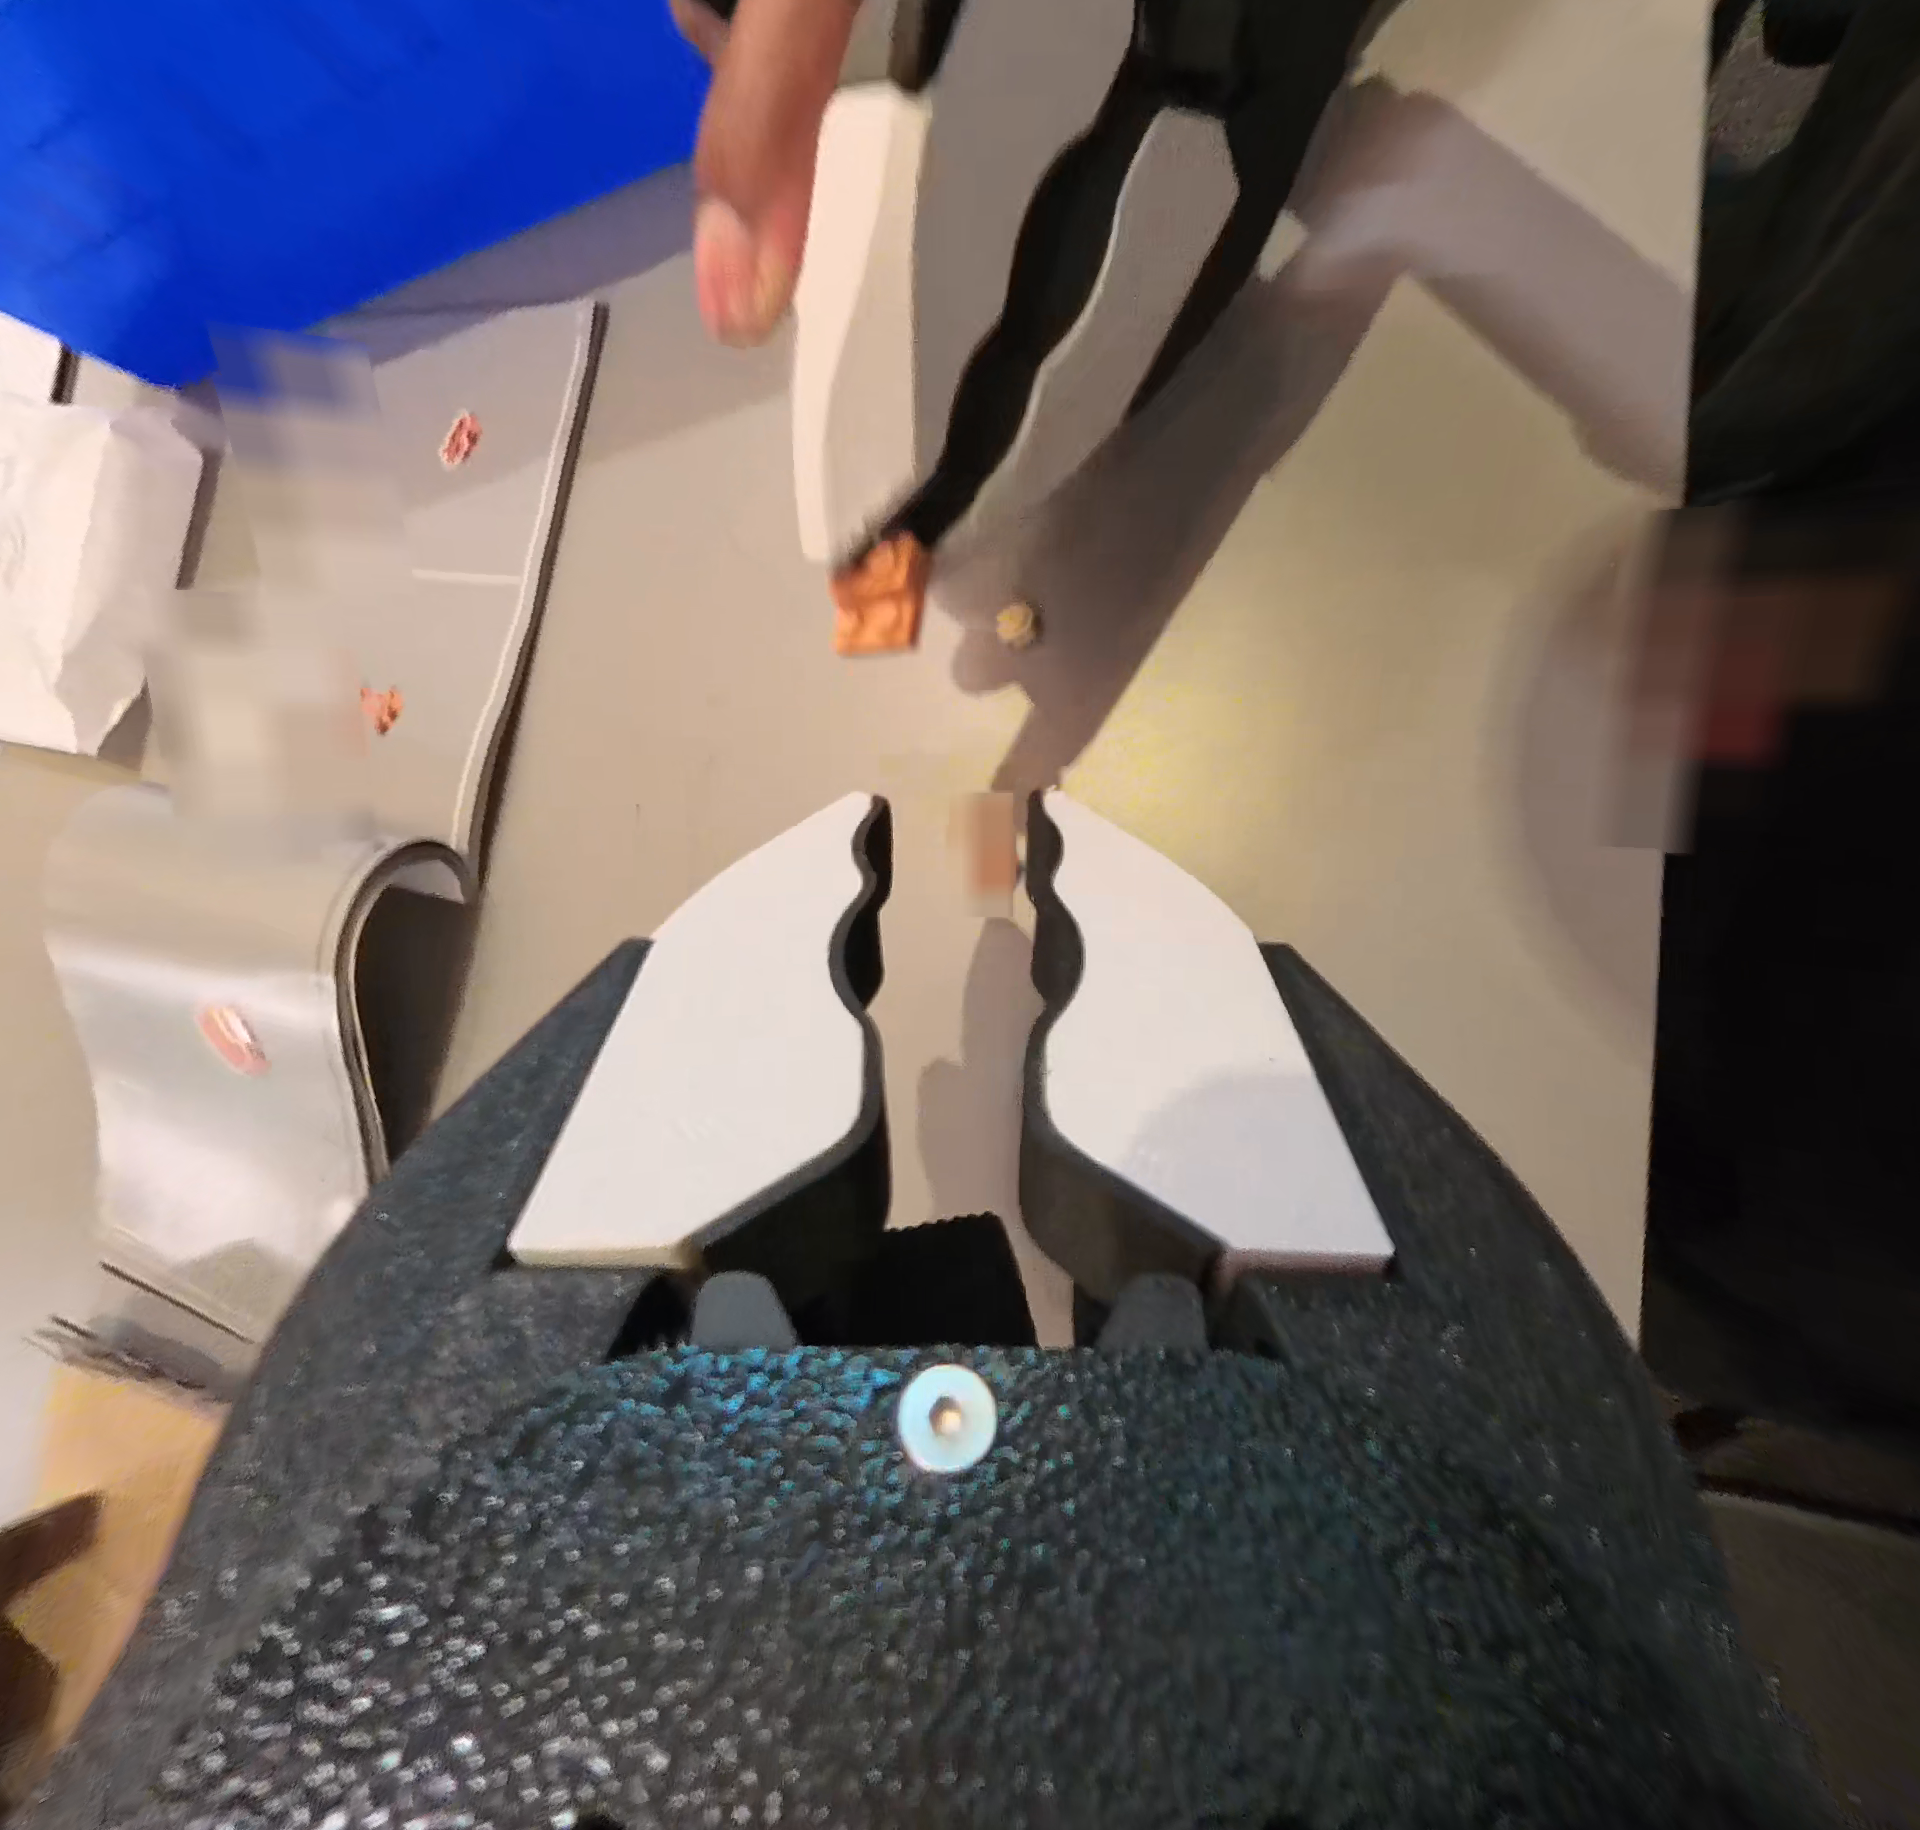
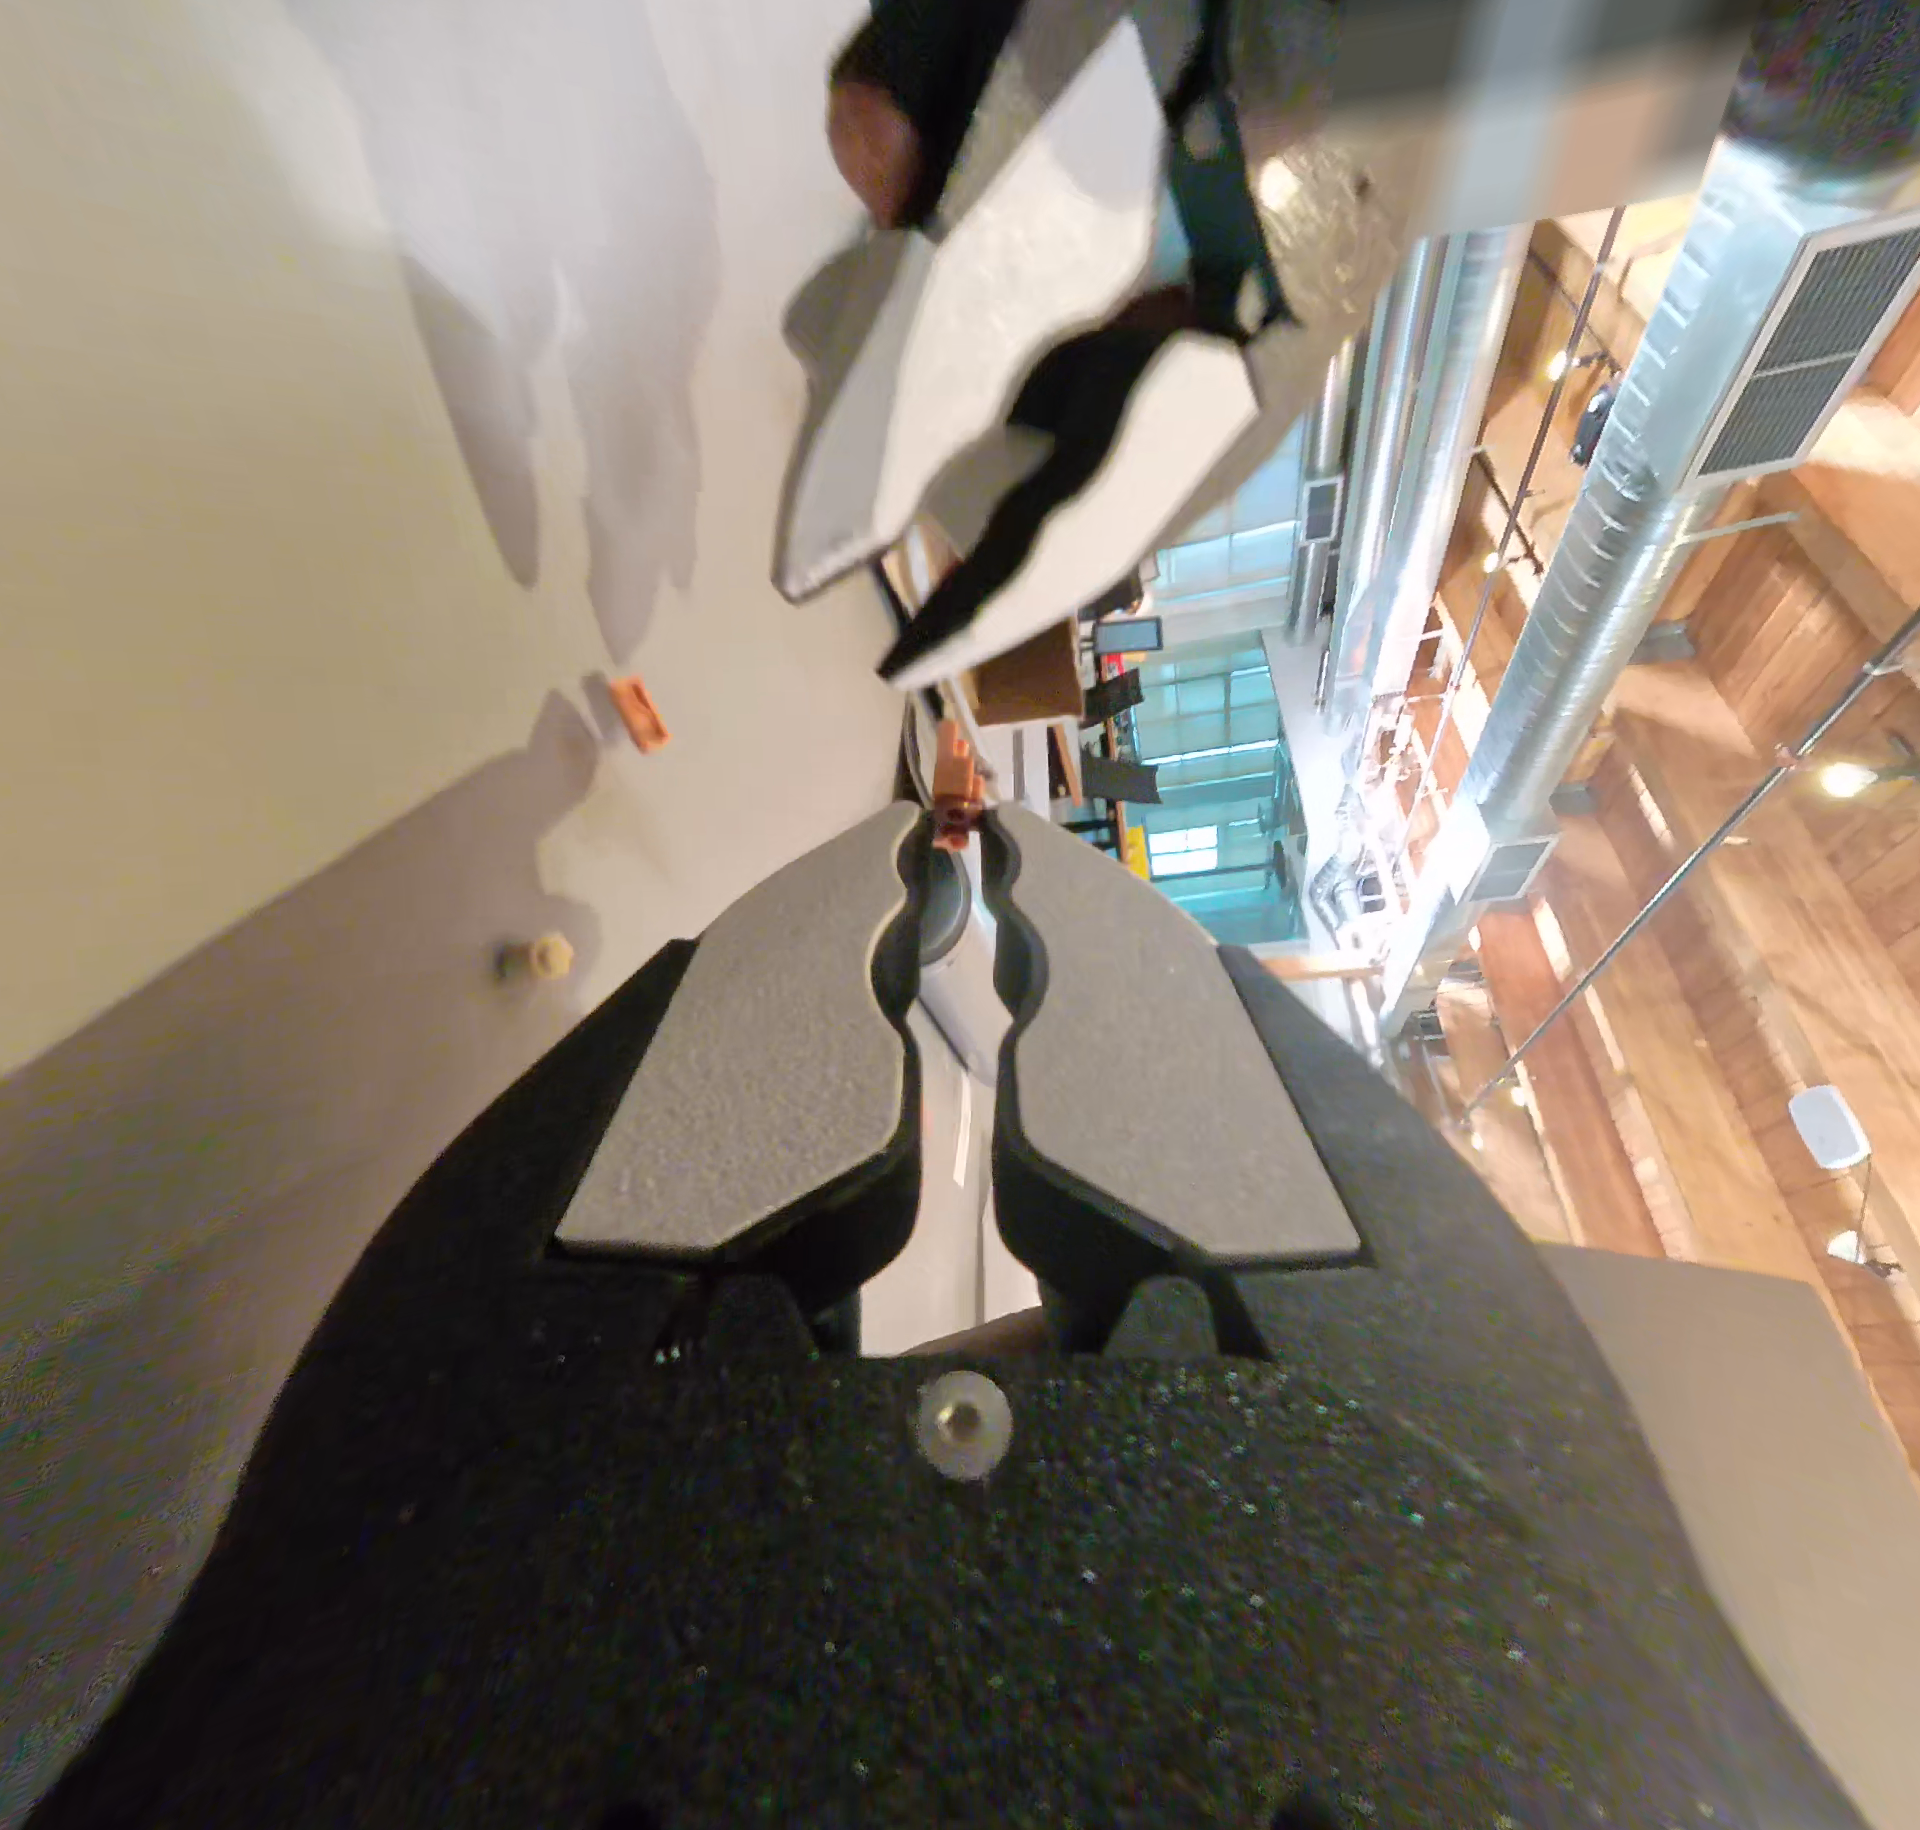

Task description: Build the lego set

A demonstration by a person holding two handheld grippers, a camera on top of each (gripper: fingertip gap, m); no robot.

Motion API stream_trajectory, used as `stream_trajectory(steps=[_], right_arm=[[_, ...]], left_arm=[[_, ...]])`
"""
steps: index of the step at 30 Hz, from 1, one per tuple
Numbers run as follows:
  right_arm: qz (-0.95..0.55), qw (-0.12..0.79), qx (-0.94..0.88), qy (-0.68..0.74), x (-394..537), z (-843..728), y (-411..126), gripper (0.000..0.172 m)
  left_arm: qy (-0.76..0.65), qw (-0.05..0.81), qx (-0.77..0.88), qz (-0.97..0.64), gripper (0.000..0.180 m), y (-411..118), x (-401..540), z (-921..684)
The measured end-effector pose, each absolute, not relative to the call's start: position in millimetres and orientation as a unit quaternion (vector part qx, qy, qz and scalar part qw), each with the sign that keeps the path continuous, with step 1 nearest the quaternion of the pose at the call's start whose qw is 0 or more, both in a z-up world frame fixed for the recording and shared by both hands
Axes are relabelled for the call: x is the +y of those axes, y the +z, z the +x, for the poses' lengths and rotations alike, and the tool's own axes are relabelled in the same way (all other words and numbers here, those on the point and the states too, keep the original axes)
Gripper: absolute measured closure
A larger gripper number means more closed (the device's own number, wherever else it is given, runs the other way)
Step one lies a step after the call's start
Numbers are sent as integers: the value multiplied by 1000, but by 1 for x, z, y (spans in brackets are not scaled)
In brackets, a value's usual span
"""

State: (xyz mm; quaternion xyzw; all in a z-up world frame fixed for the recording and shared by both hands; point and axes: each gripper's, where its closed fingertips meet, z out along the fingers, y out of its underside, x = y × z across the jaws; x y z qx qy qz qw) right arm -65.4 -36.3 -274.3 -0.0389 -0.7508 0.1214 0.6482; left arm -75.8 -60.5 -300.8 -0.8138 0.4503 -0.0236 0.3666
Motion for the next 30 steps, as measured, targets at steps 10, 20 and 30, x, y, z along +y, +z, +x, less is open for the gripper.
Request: stream_trajectory(steps=[10,20,30], right_arm=[[-84,613,-775,134,-19,-64,-285,164],[-90,603,-781,137,-17,-64,-290,164],[-91,610,-776,130,-14,-63,-287,164]], left_arm=[[-33,309,405,-860,161,-342,-56,-102],[-42,285,284,-915,156,-356,-58,-94],[91,389,403,-823,165,-322,-31,-95]])
